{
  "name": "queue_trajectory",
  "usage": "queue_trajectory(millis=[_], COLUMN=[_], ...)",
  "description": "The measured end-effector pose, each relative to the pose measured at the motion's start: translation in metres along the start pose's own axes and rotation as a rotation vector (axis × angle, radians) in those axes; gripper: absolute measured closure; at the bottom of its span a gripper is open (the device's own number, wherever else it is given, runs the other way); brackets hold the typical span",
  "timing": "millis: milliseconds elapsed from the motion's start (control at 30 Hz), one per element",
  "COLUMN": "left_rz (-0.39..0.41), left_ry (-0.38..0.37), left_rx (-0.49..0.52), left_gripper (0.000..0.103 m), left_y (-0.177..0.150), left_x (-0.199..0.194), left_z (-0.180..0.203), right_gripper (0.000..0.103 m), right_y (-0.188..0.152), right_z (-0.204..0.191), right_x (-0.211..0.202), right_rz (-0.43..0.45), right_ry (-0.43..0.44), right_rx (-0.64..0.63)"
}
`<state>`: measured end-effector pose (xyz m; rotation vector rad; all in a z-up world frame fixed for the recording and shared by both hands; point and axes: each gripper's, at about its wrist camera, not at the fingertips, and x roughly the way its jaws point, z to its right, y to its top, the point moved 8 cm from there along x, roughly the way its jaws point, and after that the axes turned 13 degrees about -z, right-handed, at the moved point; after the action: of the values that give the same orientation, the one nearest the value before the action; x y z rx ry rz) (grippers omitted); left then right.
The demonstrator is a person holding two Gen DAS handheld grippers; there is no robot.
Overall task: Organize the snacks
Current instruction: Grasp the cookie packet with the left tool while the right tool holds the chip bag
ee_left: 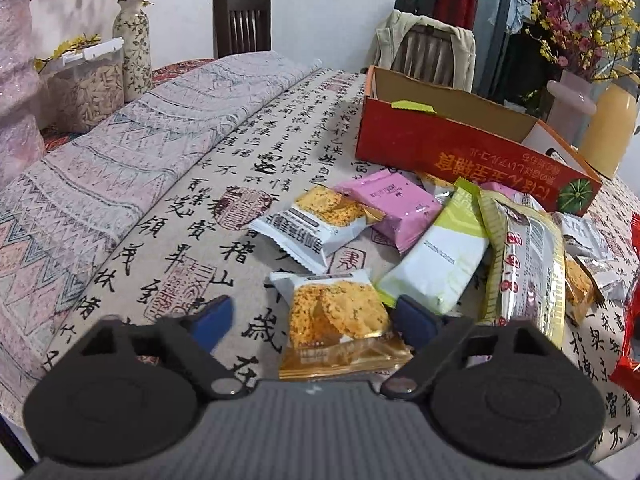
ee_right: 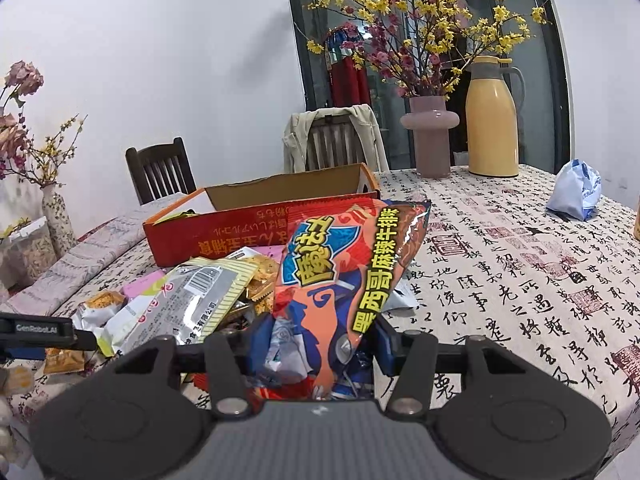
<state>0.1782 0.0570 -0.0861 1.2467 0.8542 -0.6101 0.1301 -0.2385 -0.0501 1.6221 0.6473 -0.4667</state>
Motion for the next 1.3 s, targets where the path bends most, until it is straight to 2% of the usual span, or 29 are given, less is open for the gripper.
queue_trajectory(millis=[67, 100, 200, 500, 867, 1300], left_rz=[-0.006, -0.005, 0.000, 0.035, 0.138, 0.258], left_ry=[-0.016, -0.016, -0.025, -0.045, -0.074, -0.111], left_rx=[0.010, 0.015, 0.017, 0.027, 0.062, 0.142], left_gripper=[0.035, 0.047, 0.053, 0.055, 0.055, 0.055], left_y=[-0.001, -0.001, -0.002, -0.006, 0.002, 0.047], left_x=[0.001, 0.000, -0.001, -0.011, -0.047, -0.072], left_z=[0.002, 0.003, 0.003, -0.002, 0.008, 0.050], right_gripper=[0.052, 0.052, 0.052, 0.052, 0.052, 0.052], right_y=[0.000, 0.000, -0.001, -0.001, 0.000, 0.032], right_z=[0.000, -0.001, -0.001, -0.003, -0.001, 0.001], right_x=[0.001, 0.001, 0.001, 0.003, 0.000, 0.000], right_rz=[-0.003, -0.004, -0.006, -0.009, 0.000, 0.050], right_ry=[0.001, 0.002, 0.004, 0.005, 0.006, -0.006], right_rx=[-0.001, -0.001, -0.003, -0.010, -0.010, -0.039])
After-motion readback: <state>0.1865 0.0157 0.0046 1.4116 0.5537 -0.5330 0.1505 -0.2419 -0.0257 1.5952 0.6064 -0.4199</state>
